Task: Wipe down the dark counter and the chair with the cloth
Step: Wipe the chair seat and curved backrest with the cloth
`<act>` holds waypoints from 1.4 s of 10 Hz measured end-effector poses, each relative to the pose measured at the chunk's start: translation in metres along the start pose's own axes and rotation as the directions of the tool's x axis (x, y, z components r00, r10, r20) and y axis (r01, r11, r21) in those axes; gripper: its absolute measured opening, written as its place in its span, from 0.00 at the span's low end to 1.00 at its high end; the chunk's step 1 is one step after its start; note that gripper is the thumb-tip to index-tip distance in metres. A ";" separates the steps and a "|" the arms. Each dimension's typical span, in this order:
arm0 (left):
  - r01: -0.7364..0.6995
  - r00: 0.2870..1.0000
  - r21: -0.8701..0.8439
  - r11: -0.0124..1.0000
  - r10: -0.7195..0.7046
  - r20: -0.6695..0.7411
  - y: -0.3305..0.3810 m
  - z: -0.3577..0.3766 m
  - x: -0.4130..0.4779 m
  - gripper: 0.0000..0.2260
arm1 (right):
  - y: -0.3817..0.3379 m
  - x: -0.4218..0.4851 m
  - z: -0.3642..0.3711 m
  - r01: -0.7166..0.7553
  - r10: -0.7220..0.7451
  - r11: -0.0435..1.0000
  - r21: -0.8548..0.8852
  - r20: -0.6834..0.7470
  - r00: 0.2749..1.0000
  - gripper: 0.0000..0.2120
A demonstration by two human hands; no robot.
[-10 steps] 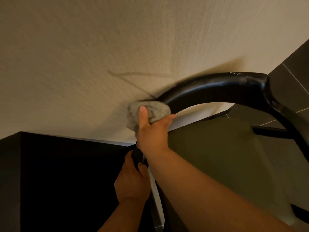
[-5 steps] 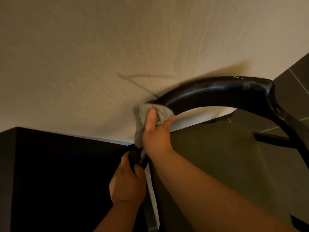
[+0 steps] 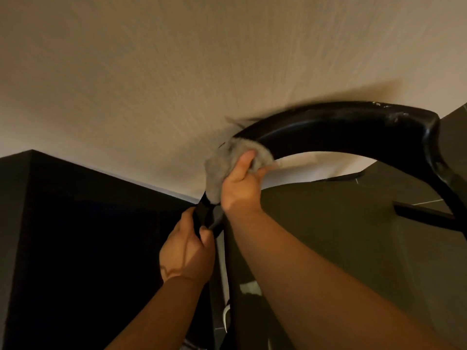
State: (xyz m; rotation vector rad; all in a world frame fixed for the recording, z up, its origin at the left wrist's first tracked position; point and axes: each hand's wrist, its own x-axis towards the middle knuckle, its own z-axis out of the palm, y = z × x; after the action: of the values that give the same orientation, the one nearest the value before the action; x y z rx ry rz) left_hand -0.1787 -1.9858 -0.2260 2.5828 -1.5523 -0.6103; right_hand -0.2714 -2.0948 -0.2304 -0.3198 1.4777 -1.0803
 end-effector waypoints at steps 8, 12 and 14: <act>-0.406 0.903 -0.320 0.856 0.430 0.005 0.035 0.004 0.059 0.23 | 0.021 0.011 -0.010 0.580 -0.580 0.792 -0.192 0.062 0.812 0.40; -0.460 0.887 -0.250 0.852 0.451 -0.097 0.030 0.016 0.064 0.25 | 0.006 0.024 -0.010 0.402 -0.399 0.915 0.025 -0.067 0.914 0.40; -0.449 0.893 -0.235 0.862 0.438 -0.100 0.034 0.013 0.058 0.27 | -0.031 0.041 -0.033 0.229 -0.214 0.971 0.060 -0.194 0.957 0.39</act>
State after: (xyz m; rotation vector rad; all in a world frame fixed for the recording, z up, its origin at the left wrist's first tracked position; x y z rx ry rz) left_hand -0.1884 -2.0503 -0.2459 1.9447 -1.8323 -0.6431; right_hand -0.3231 -2.1272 -0.2376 -0.3398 1.5843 -1.3787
